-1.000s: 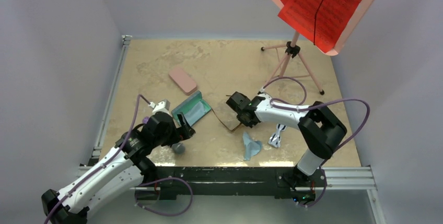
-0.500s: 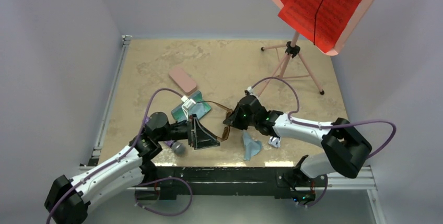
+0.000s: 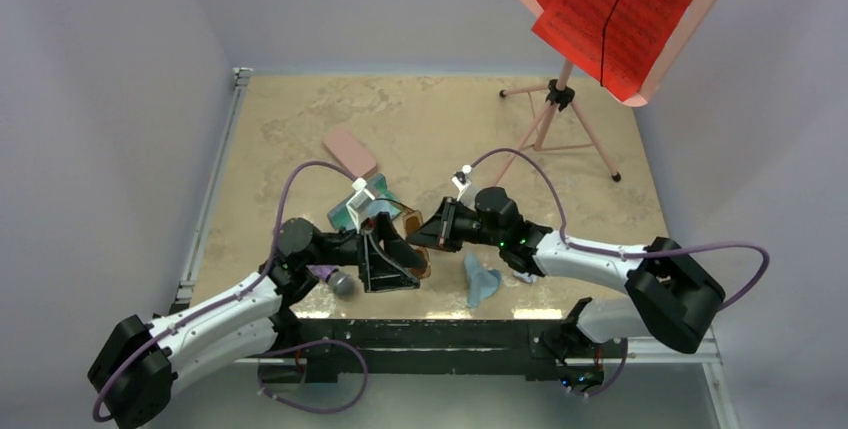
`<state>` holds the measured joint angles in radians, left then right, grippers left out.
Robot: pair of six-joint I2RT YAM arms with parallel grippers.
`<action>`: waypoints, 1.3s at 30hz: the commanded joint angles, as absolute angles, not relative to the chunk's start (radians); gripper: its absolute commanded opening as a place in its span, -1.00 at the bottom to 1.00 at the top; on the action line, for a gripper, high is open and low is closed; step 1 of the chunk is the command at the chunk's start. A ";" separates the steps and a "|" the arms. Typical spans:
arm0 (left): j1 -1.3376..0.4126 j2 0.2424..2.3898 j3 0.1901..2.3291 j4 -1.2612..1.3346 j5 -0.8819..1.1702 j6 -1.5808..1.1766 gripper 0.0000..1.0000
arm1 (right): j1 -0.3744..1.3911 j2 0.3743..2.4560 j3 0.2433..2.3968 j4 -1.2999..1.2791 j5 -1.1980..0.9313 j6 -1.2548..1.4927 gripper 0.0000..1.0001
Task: Organize the sunglasses
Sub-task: Fold the right temple of the sunglasses on the sunglasses, then fold the left temple of the sunglasses on the sunglasses.
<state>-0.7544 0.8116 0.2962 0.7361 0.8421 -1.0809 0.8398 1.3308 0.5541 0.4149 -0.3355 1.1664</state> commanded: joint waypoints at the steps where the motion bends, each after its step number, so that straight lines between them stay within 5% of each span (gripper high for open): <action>1: -0.756 0.840 0.299 0.783 0.817 -1.035 1.00 | 0.858 1.274 0.556 0.556 -0.472 1.173 -1.00; 13: -0.757 0.887 0.295 0.813 0.857 -1.098 1.00 | 0.873 1.151 0.536 0.490 -0.450 1.090 -1.00; 20: -0.756 0.687 0.362 0.614 0.874 -1.095 1.00 | 0.873 1.096 0.563 0.283 -0.305 1.001 -1.00; 27: -0.756 0.465 0.733 -0.400 0.440 -0.744 1.00 | 0.867 1.060 0.594 0.087 -0.150 0.959 -1.00; 39: -0.757 0.500 0.897 -0.572 -0.136 -0.677 1.00 | 0.866 1.136 0.644 0.126 -0.333 0.801 -1.00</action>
